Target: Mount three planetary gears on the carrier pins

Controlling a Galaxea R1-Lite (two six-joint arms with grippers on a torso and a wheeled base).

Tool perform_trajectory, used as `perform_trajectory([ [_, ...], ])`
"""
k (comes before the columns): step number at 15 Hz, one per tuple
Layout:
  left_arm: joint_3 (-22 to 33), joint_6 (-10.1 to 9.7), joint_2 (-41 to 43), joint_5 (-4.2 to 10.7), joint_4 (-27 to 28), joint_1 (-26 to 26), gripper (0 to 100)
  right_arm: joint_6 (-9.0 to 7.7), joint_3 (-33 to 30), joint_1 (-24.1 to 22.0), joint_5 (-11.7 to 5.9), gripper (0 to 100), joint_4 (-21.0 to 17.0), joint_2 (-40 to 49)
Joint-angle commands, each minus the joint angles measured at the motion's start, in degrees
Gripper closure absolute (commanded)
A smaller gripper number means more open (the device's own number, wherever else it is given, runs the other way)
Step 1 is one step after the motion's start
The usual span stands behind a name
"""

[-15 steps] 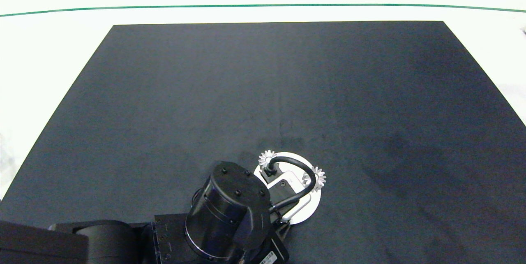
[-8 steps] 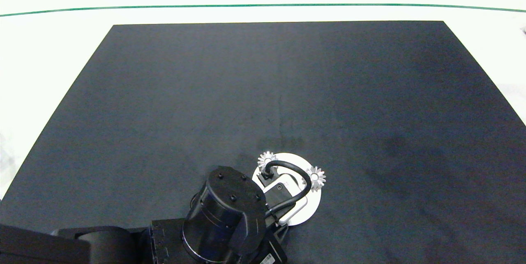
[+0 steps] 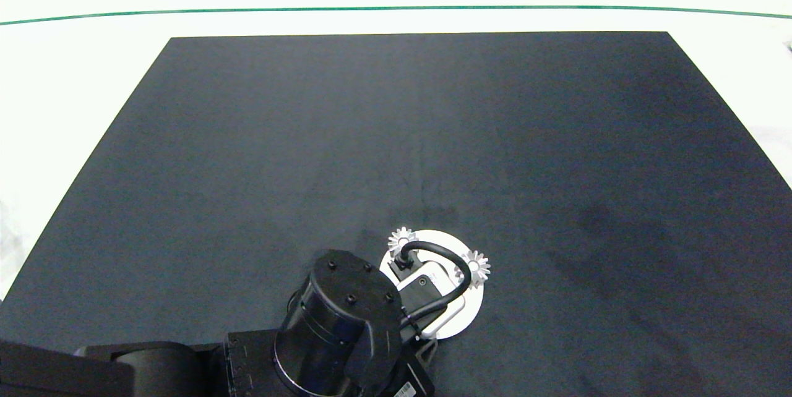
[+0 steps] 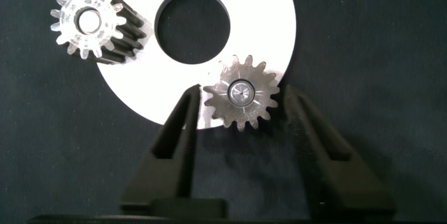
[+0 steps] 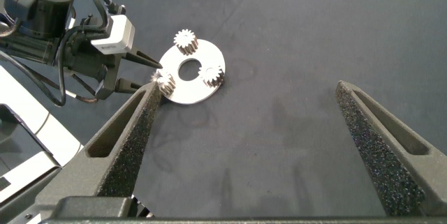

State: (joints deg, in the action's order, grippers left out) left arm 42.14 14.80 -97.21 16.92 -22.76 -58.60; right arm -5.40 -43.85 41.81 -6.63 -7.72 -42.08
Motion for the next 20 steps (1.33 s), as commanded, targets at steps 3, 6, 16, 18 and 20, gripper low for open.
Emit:
perform_trajectory([
  [3, -0.39, -0.82, 3.52, 0.22, 0.44, 1.30, 0, -0.05, -0.10, 0.02, -0.14, 0, 0.16, 0.25],
  [6, -5.93, -0.82, 16.70, 0.13, 2.28, 10.35, 0, -0.58, -0.18, -0.42, -0.75, 0, -0.02, 0.60],
  [16, -8.74, -1.18, 68.64, 0.13, 38.49, 42.16, 0, -6.20, 10.10, -20.98, -20.44, 0, -1.60, 19.76],
  [18, -8.74, -1.53, 75.59, 0.13, 43.85, 46.30, 0, -8.66, 12.47, -25.64, -22.28, 0, -1.60, 25.82],
  [20, -8.66, -2.32, 81.65, 0.13, 48.34, 47.70, 0, -10.60, 14.14, -29.33, -24.75, 0, -1.69, 30.74],
])
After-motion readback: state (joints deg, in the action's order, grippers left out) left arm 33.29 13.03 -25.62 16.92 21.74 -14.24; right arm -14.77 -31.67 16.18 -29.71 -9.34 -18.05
